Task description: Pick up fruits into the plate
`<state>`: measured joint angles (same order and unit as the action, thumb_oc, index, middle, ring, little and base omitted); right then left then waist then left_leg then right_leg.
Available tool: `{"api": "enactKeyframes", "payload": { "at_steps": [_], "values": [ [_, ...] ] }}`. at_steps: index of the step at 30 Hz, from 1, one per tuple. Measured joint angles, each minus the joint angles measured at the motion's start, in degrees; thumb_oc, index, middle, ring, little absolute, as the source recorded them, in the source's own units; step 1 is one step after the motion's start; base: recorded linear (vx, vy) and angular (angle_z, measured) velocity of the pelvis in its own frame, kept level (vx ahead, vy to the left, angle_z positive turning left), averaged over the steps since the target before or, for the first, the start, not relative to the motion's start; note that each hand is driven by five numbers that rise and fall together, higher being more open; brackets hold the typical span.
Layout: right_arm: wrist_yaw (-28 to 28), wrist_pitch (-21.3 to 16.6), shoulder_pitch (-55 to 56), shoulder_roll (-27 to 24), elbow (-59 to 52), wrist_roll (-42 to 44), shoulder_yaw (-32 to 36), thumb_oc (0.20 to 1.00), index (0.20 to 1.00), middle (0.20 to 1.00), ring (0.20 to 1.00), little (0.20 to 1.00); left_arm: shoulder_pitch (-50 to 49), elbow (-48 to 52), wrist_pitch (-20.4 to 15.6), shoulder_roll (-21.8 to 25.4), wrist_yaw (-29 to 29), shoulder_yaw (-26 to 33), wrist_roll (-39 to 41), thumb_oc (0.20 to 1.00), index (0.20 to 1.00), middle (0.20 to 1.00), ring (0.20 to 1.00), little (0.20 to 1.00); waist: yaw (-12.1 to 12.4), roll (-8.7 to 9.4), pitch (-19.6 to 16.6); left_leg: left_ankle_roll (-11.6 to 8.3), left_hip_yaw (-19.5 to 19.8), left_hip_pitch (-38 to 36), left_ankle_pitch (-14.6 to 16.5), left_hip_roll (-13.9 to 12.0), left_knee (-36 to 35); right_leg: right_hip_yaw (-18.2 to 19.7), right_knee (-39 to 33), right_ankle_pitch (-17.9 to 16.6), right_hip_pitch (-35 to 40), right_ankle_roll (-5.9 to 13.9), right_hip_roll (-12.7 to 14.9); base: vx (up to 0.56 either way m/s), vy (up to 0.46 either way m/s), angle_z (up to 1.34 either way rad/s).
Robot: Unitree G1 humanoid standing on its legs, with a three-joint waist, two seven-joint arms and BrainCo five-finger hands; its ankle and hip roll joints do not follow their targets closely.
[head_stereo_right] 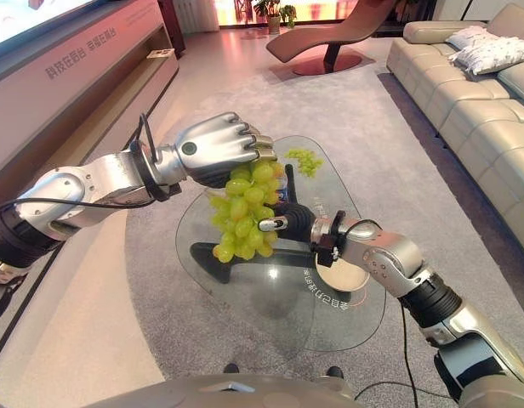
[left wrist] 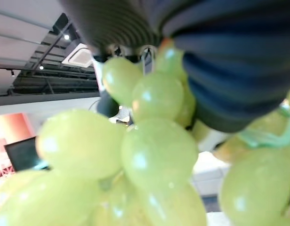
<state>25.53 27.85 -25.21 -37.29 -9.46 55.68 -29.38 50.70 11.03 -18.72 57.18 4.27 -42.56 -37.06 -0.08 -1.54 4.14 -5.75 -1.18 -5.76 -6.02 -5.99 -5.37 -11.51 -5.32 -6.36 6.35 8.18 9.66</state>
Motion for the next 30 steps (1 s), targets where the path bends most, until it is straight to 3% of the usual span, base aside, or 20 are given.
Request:
{"api": "enactKeyframes", "payload": {
  "at_steps": [13, 14, 15, 16, 30],
  "values": [
    [-0.3, 0.9, -0.4, 0.9, 0.0, 1.7, -0.9, 1.000, 1.000, 1.000, 1.000, 1.000, 0.0, 0.0, -0.1, -2.2, -1.4, 0.0, 1.1, 0.200, 0.200, 0.200, 0.200, 0.200, 0.1, 0.00, 0.0, -0.08, 0.1, -0.1, -0.1, 0.0, 0.0, 0.0, 0.0, 0.0, 0.1, 0.00, 0.0, 0.00, -0.001, 0.00],
    [-0.3, 0.9, -0.4, 1.3, 0.0, 1.7, -0.9, 0.871, 0.871, 0.871, 0.871, 0.871, 0.0, 0.0, -0.1, -2.5, -1.5, 0.0, 1.1, 0.200, 0.200, 0.200, 0.200, 0.200, 0.1, 0.01, 0.0, -0.08, 0.1, -0.1, -0.1, 0.0, 0.0, 0.0, 0.0, 0.0, 0.1, 0.00, 0.0, 0.00, 0.000, 0.00],
    [-0.3, 0.9, -0.4, 1.8, 0.0, 1.7, -0.9, 0.260, 0.260, 0.260, 0.260, 0.260, 0.0, 0.0, -0.1, -2.5, -1.5, 0.0, 1.1, 0.200, 0.200, 0.200, 0.200, 0.200, 0.1, 0.01, 0.0, -0.08, 0.1, -0.1, -0.1, 0.0, 0.0, 0.0, 0.0, 0.0, 0.1, 0.00, 0.0, 0.00, 0.000, 0.00],
    [-0.4, 0.9, -0.4, 2.2, 0.0, 1.7, -0.9, 0.200, 0.200, 0.200, 0.200, 0.200, 0.0, 0.0, -0.1, -2.6, -1.6, 0.0, 1.1, 0.200, 0.200, 0.200, 0.200, 0.200, 0.0, 0.01, 0.0, -0.07, 0.0, -0.1, -0.1, 0.0, 0.0, 0.0, 0.0, 0.0, 0.1, 0.00, 0.0, 0.00, 0.000, 0.00],
    [-1.0, 0.9, -0.4, 2.5, 0.0, 1.7, -2.5, 0.200, 0.200, 0.200, 0.200, 0.200, 0.0, -0.2, 1.0, -2.6, -2.4, 0.0, 1.1, 0.200, 0.200, 0.200, 0.200, 0.200, 0.1, 0.01, 0.0, -0.30, 0.1, -0.8, 0.3, 0.0, 0.0, 0.0, 0.0, 0.2, 0.8, -0.10, 0.0, 0.00, 0.000, 0.00]
  ]
}}
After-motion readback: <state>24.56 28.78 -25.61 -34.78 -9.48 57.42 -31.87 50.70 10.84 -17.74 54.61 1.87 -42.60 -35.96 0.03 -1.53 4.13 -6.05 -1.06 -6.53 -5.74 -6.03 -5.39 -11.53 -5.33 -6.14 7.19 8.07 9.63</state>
